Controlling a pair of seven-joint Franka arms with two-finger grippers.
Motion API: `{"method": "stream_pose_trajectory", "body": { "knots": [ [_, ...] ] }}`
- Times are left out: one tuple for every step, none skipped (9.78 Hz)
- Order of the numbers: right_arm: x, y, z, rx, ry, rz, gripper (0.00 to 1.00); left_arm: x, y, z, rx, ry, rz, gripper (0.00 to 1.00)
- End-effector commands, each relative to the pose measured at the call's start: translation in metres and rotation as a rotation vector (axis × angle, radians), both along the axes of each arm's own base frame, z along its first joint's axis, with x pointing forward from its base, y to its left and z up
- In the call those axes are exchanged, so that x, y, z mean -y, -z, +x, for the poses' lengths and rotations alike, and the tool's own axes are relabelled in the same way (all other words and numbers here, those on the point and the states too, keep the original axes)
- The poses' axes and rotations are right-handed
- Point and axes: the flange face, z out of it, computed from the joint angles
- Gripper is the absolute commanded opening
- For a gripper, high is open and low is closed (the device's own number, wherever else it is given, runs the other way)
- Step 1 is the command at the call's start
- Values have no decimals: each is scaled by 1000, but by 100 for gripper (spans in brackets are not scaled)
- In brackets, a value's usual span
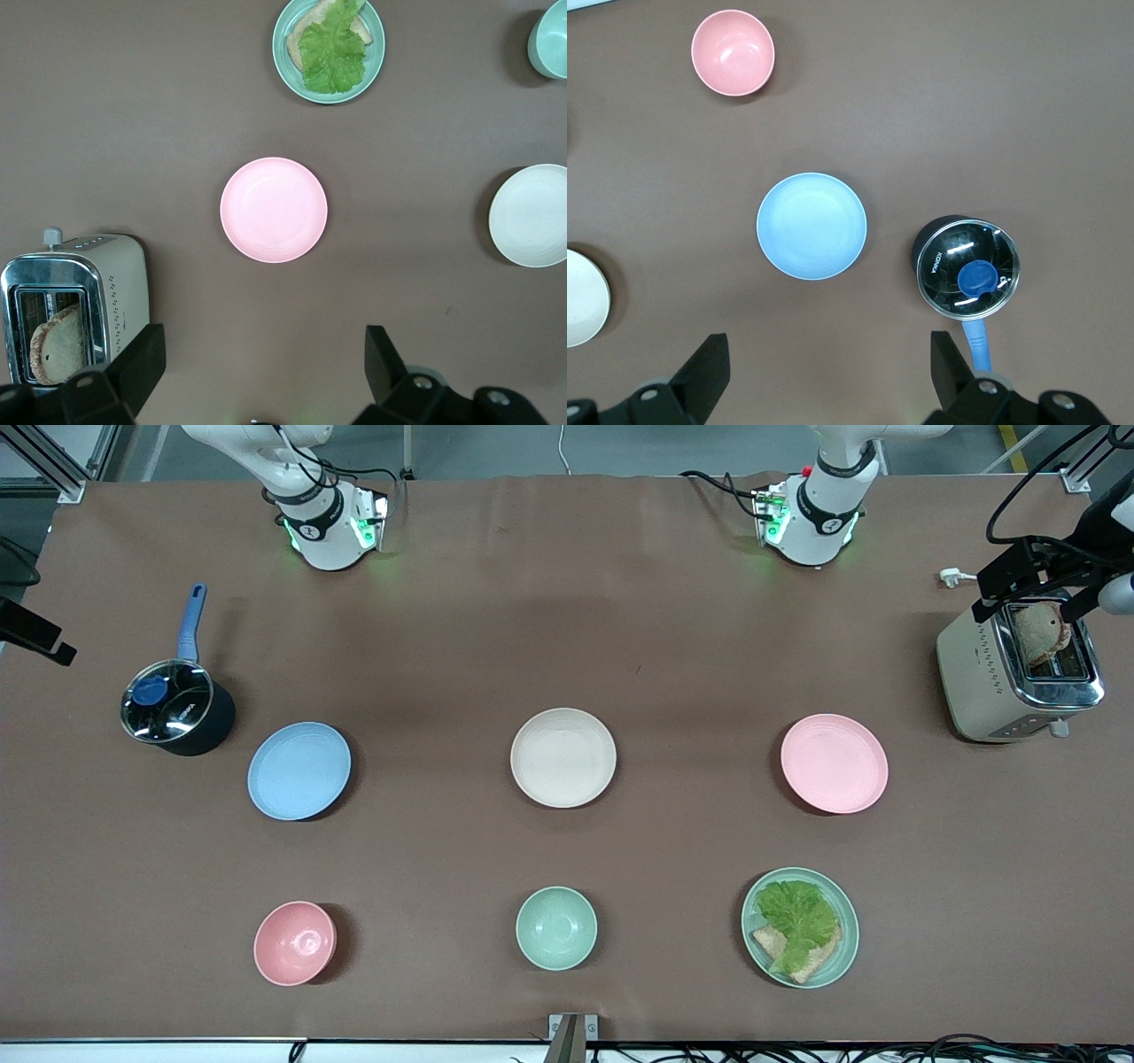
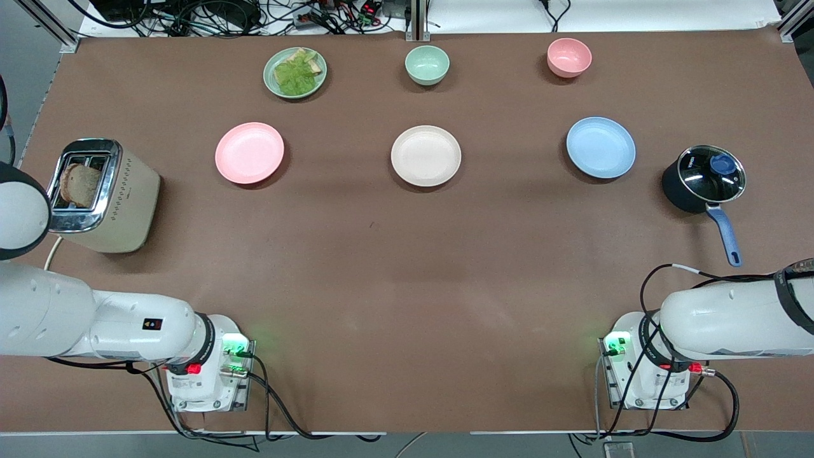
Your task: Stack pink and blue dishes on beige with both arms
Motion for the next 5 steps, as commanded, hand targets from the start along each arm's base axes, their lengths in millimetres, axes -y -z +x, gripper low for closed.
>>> {"method": "stream_pose_trajectory", "body": {
  "knots": [
    [0,-2,-4,5,-8,7,100,1,14,-1,-26,14,22,99],
    [0,-2,-4,3,-8,8,100,-1,15,0,-27,9,22,99],
    [0,-2,-4,3,-11,6,100,0,15,0,-26,11,23,99],
    [-1,-4,-2,15,-14,1,100,-3,16,1,-31,3,11,99],
    [-8,-1,1,11,-26,6,100,-9,17,2,-33,12,-9,96]
  ]
}}
